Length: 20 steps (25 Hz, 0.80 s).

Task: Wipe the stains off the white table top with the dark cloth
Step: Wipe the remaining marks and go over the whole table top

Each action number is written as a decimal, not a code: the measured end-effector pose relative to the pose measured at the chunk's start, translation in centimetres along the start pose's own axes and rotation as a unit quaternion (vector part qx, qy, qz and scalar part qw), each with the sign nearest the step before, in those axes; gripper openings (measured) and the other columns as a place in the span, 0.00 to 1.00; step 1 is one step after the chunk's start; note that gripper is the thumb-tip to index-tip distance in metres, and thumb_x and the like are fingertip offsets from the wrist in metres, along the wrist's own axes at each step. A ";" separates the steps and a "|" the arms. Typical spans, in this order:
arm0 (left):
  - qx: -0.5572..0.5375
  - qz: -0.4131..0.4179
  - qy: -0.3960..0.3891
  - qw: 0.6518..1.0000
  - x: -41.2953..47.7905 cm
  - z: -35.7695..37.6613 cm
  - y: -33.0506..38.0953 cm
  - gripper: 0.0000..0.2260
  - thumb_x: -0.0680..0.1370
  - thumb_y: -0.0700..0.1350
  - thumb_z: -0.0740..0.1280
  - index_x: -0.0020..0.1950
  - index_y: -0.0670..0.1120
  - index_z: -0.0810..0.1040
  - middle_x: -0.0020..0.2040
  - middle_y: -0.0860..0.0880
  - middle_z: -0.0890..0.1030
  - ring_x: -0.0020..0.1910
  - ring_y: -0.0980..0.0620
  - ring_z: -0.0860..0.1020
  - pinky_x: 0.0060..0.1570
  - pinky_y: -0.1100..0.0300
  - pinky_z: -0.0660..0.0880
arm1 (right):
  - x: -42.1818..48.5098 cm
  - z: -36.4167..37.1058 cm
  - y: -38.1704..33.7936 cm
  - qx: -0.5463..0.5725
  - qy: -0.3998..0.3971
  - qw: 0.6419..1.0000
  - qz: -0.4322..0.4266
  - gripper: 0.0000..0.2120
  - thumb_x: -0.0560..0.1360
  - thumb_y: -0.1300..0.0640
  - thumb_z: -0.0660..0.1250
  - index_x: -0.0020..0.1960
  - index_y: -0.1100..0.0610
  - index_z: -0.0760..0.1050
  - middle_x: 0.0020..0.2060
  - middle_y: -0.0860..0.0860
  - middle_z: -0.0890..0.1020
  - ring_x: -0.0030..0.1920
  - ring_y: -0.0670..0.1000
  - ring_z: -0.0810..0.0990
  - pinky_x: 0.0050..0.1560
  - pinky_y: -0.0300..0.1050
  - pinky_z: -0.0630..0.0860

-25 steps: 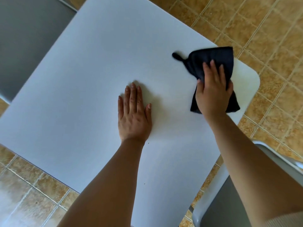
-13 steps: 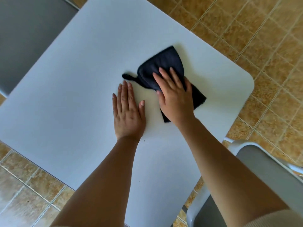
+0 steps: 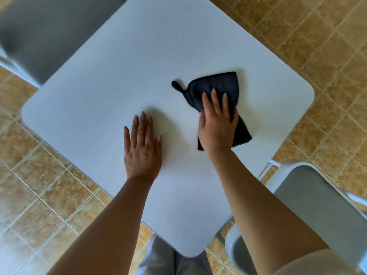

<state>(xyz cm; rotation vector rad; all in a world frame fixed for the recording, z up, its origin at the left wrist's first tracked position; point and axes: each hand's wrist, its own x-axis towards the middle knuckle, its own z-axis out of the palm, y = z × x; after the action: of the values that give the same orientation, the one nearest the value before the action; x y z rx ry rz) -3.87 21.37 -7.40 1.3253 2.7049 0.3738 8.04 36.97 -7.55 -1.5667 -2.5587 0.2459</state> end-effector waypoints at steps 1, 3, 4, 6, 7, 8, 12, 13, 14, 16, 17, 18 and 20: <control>0.008 -0.007 -0.002 1.000 -0.9 0.1 -0.5 0.26 0.83 0.52 0.48 0.78 0.40 0.57 0.79 0.44 0.57 0.78 0.47 0.53 0.77 0.48 0.46 | -1.2 0.2 -1.0 0.003 0.000 1.000 -0.024 0.23 0.80 0.50 0.58 0.75 0.47 0.67 0.76 0.48 0.68 0.77 0.55 0.64 0.71 0.62 0.64; 0.002 -0.025 0.001 1.000 -2.1 0.4 -0.8 0.26 0.83 0.52 0.48 0.78 0.41 0.55 0.79 0.45 0.56 0.78 0.48 0.52 0.77 0.49 0.46 | -4.4 0.3 -1.9 0.008 0.004 0.997 -0.080 0.22 0.81 0.51 0.58 0.75 0.47 0.68 0.76 0.47 0.68 0.77 0.55 0.64 0.72 0.62 0.65; -0.004 -0.033 0.008 0.999 -2.4 0.5 -0.8 0.26 0.83 0.52 0.49 0.78 0.41 0.56 0.79 0.45 0.56 0.78 0.48 0.53 0.76 0.49 0.47 | -6.3 0.2 -1.8 0.004 0.001 0.994 -0.107 0.22 0.82 0.51 0.58 0.75 0.47 0.68 0.76 0.47 0.68 0.77 0.54 0.64 0.72 0.61 0.64; -0.008 -0.039 0.019 0.999 -2.7 0.8 -0.8 0.25 0.83 0.51 0.50 0.78 0.42 0.57 0.79 0.45 0.57 0.78 0.49 0.54 0.76 0.49 0.49 | -9.8 -0.5 -0.1 -0.010 -0.004 0.990 -0.142 0.22 0.82 0.52 0.59 0.76 0.47 0.67 0.77 0.46 0.67 0.78 0.53 0.63 0.72 0.61 0.64; -0.009 -0.039 0.023 0.999 -2.8 0.9 -0.8 0.25 0.83 0.51 0.50 0.78 0.42 0.58 0.78 0.45 0.57 0.78 0.49 0.54 0.76 0.48 0.50 | -11.0 -0.8 1.1 -0.020 -0.006 0.990 -0.142 0.22 0.82 0.52 0.59 0.76 0.47 0.67 0.77 0.46 0.67 0.78 0.53 0.63 0.72 0.60 0.65; -0.010 -0.037 0.026 0.999 -2.7 0.9 -0.8 0.25 0.83 0.51 0.50 0.78 0.42 0.58 0.78 0.45 0.58 0.78 0.49 0.55 0.76 0.48 0.51 | -11.6 -1.1 2.3 -0.030 -0.005 0.991 -0.130 0.23 0.82 0.52 0.59 0.76 0.47 0.67 0.77 0.46 0.66 0.78 0.53 0.63 0.71 0.60 0.65; -0.008 -0.035 0.024 0.999 -2.7 1.0 -0.8 0.25 0.83 0.51 0.49 0.78 0.42 0.58 0.78 0.45 0.57 0.78 0.49 0.54 0.76 0.48 0.51 | -6.6 -1.2 4.5 -0.042 0.010 0.999 0.025 0.25 0.80 0.49 0.57 0.77 0.47 0.65 0.77 0.48 0.66 0.77 0.54 0.63 0.70 0.62 0.65; -0.006 -0.035 0.023 0.999 -2.7 1.0 -0.9 0.25 0.83 0.51 0.49 0.78 0.42 0.58 0.79 0.46 0.57 0.78 0.49 0.54 0.76 0.48 0.51 | -4.0 -0.9 3.9 -0.033 0.012 0.998 0.051 0.25 0.80 0.49 0.58 0.77 0.47 0.65 0.77 0.48 0.66 0.78 0.54 0.63 0.70 0.63 0.64; -0.005 -0.037 0.023 0.999 -2.7 1.0 -0.9 0.25 0.83 0.51 0.48 0.78 0.42 0.58 0.78 0.46 0.57 0.78 0.49 0.54 0.76 0.48 0.51 | -1.5 -0.7 3.1 -0.023 0.013 0.998 0.061 0.25 0.80 0.49 0.59 0.77 0.47 0.65 0.77 0.49 0.66 0.78 0.55 0.62 0.71 0.64 0.63; -0.003 -0.035 0.025 0.999 -2.6 1.1 -1.1 0.25 0.83 0.51 0.49 0.78 0.41 0.59 0.78 0.45 0.58 0.78 0.49 0.54 0.76 0.48 0.51 | 2.6 0.0 0.5 -0.013 -0.006 0.999 0.041 0.25 0.81 0.49 0.58 0.78 0.46 0.63 0.78 0.48 0.63 0.79 0.55 0.58 0.72 0.64 0.59; -0.001 -0.034 0.027 0.999 -2.6 1.1 -1.1 0.25 0.83 0.51 0.49 0.78 0.41 0.59 0.78 0.45 0.58 0.77 0.49 0.55 0.76 0.48 0.52 | 3.8 0.5 -1.0 -0.011 -0.018 1.000 0.020 0.25 0.81 0.49 0.57 0.78 0.46 0.62 0.79 0.47 0.62 0.80 0.54 0.57 0.73 0.64 0.57; 0.000 -0.033 0.029 0.999 -2.6 1.1 -1.1 0.25 0.83 0.51 0.49 0.78 0.41 0.59 0.78 0.45 0.59 0.77 0.49 0.55 0.75 0.48 0.52 | 4.2 0.9 -2.4 -0.010 -0.020 1.000 -0.006 0.25 0.82 0.49 0.57 0.78 0.45 0.62 0.79 0.47 0.62 0.79 0.54 0.57 0.73 0.63 0.57; 0.000 -0.033 0.031 0.999 -2.6 1.0 -1.1 0.25 0.83 0.51 0.49 0.77 0.41 0.59 0.78 0.44 0.59 0.77 0.48 0.56 0.75 0.48 0.53 | 3.2 1.6 -4.4 -0.012 0.010 0.998 -0.069 0.23 0.80 0.49 0.57 0.76 0.46 0.66 0.77 0.47 0.67 0.77 0.54 0.63 0.71 0.62 0.63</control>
<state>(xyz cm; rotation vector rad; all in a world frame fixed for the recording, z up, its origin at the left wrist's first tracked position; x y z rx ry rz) -2.92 18.83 -8.72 1.2409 2.7904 0.4160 2.42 37.76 -8.11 -1.3855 -2.6488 0.1828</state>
